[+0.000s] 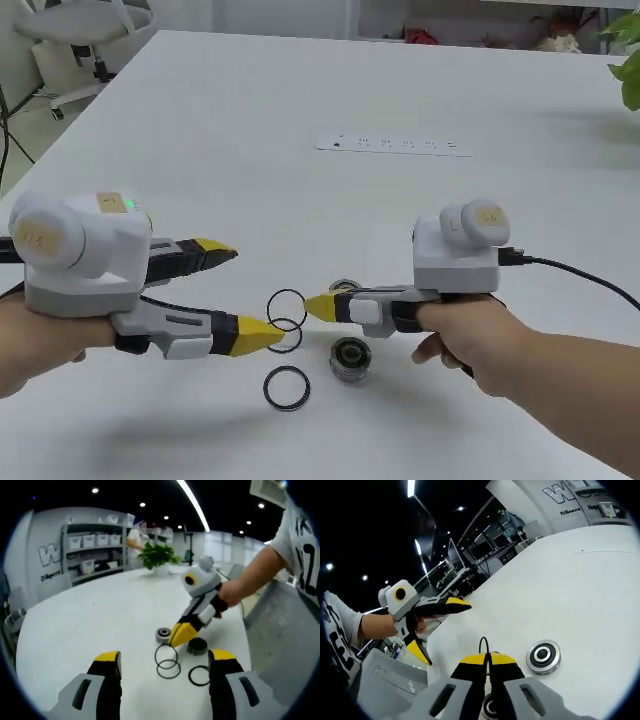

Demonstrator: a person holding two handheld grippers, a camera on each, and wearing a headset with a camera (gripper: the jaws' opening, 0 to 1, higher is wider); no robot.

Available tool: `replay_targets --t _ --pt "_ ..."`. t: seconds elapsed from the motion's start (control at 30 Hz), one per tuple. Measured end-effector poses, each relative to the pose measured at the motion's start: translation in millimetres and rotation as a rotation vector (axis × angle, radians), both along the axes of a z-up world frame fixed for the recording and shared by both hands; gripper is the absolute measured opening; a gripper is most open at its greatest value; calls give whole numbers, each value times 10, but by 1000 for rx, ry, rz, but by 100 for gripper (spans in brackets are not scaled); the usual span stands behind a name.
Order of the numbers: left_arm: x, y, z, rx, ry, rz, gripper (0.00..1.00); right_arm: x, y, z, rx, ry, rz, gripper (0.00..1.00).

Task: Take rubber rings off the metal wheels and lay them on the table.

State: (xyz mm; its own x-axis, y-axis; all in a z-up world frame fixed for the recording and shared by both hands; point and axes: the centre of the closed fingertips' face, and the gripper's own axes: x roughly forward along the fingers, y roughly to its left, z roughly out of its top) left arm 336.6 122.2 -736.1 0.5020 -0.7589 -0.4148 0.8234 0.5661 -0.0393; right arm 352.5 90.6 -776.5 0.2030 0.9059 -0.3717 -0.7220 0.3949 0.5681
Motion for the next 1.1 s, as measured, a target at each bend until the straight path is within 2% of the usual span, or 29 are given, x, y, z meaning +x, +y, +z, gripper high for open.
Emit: replay_targets --t 0.47,0.77,1.1 --pt "-77 96 -77 3 21 19 72 -91 89 -156 -44 55 41 0" --pt "-85 125 -120 9 30 26 72 -72 58 -199 -72 52 32 0" --pt "-102 115 -144 11 38 25 72 -80 41 -234 -97 29 40 2"
